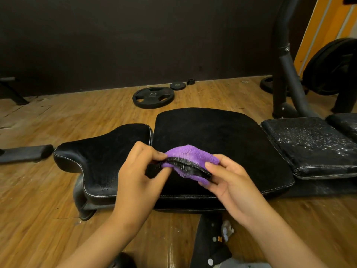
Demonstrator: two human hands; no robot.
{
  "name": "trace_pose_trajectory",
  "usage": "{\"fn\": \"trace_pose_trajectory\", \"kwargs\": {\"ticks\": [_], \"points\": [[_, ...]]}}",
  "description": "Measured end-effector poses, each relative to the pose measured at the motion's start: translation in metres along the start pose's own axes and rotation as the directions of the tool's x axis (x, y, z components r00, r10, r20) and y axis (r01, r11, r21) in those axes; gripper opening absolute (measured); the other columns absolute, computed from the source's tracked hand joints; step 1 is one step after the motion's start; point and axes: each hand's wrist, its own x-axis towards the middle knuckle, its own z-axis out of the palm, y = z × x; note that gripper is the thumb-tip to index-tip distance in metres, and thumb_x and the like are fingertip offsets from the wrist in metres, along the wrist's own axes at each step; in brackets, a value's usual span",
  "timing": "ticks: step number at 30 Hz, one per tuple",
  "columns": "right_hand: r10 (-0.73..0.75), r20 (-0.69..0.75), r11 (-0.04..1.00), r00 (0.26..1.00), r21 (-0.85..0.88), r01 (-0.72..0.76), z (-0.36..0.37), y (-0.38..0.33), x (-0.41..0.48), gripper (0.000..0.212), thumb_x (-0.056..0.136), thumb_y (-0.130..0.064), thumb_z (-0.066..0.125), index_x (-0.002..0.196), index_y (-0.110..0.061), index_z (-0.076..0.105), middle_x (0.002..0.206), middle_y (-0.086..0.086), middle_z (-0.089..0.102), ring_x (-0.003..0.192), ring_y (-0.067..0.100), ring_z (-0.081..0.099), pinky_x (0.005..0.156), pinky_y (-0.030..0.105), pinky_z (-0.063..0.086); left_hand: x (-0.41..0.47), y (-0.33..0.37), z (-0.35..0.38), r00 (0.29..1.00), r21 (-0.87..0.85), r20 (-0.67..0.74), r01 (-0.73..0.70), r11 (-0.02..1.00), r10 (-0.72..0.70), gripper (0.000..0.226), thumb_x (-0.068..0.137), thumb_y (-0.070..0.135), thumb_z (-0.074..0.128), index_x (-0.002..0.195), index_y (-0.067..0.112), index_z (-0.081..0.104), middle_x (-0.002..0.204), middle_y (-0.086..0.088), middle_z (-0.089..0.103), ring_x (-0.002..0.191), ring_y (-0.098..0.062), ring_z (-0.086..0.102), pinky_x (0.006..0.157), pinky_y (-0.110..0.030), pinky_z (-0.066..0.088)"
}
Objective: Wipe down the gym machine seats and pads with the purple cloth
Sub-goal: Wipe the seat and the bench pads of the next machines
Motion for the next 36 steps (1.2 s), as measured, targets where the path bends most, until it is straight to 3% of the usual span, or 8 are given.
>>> {"fn": "trace_pose_trajectory", "kwargs": {"ticks": [5,11,16,21,27,29,32,36], "points": [[0.106,0.066,0.939,0.992,0.322,-0.122,0.023,0.008,0.0,0.022,0.08,-0.007,0.058,0.099,-0.002,0.068,0.086,0.01,0.069,0.07,0.013,0.066,0.059,0.024,0.055,0.001,0.027,0.02,0.858,-0.463,-0.023,0.445,0.766,-0.513,0.013,0.078,-0.001,0.073,0.076,0.006,0.063,0.075,-0.002,0.066,0.074,-0.012,0.064,0.069,-0.019,0.051],[0.144,0.084,0.936,0.986,0.313,-0.163,0.029,0.01,-0.001,0.021,0.077,-0.016,0.062,0.092,-0.009,0.075,0.095,0.009,0.071,0.085,0.014,0.07,0.081,0.031,0.057,-0.003,0.033,0.021,0.728,-0.678,0.249,0.602,0.422,-0.639,0.022,0.071,0.021,0.07,0.086,0.004,0.068,0.085,-0.013,0.073,0.084,-0.022,0.071,0.075,-0.025,0.058],[0.215,0.082,0.919,0.973,0.32,-0.23,0.026,0.011,-0.001,0.036,0.082,-0.023,0.059,0.113,-0.006,0.067,0.114,0.017,0.069,0.106,0.028,0.066,0.095,0.043,0.05,-0.005,0.024,0.014,0.795,-0.598,0.353,0.597,0.534,-0.494,0.02,0.08,0.019,0.066,0.096,0.012,0.074,0.101,-0.004,0.073,0.1,-0.016,0.068,0.085,-0.022,0.053],[0.117,0.065,0.941,0.991,0.313,-0.132,0.011,-0.001,0.004,0.038,0.088,-0.017,0.055,0.122,-0.002,0.058,0.12,0.023,0.065,0.112,0.034,0.063,0.091,0.045,0.054,-0.011,0.0,0.015,0.83,-0.299,0.362,0.535,0.79,-0.424,0.013,0.082,0.037,0.07,0.094,0.043,0.074,0.121,0.023,0.054,0.119,0.008,0.045,0.096,-0.02,0.037],[-0.075,-0.235,0.985,0.969,-0.168,0.035,-0.035,-0.027,0.034,0.017,0.094,-0.01,0.053,0.106,-0.009,0.064,0.091,0.01,0.073,0.083,0.021,0.069,0.074,0.03,0.059,-0.012,-0.049,0.026,0.895,0.103,0.222,0.374,0.922,-0.388,0.01,0.093,0.024,0.059,0.099,0.028,0.066,0.105,0.024,0.051,0.11,-0.001,0.042,0.088,-0.007,0.028],[-0.182,-0.313,0.895,0.932,-0.446,0.025,-0.055,-0.043,0.055,0.017,0.095,-0.01,0.054,0.109,-0.013,0.062,0.096,0.009,0.071,0.083,0.017,0.067,0.077,0.029,0.056,-0.012,-0.062,0.033,0.897,0.156,0.232,0.347,0.925,-0.376,0.009,0.094,0.024,0.058,0.1,0.026,0.064,0.103,0.022,0.05,0.108,-0.002,0.042,0.09,-0.012,0.029],[-0.348,-0.281,0.578,0.894,-0.816,-0.031,-0.086,-0.068,0.092,0.021,0.093,-0.012,0.058,0.113,-0.017,0.062,0.1,0.004,0.067,0.08,0.008,0.063,0.068,0.02,0.048,-0.015,-0.07,0.043,0.909,0.178,0.217,0.321,0.93,-0.356,0.008,0.093,0.022,0.058,0.1,0.025,0.061,0.104,0.015,0.052,0.106,-0.001,0.039,0.097,-0.025,0.034],[-0.349,-0.223,0.207,0.91,-0.966,-0.157,-0.105,-0.08,0.139,0.022,0.093,-0.018,0.059,0.115,-0.016,0.062,0.094,0.001,0.063,0.072,0.004,0.058,0.059,0.019,0.043,-0.019,-0.071,0.047,0.924,0.164,0.168,0.318,0.934,-0.344,0.008,0.092,0.019,0.058,0.098,0.023,0.061,0.103,0.014,0.052,0.104,-0.003,0.039,0.093,-0.02,0.031]]}}
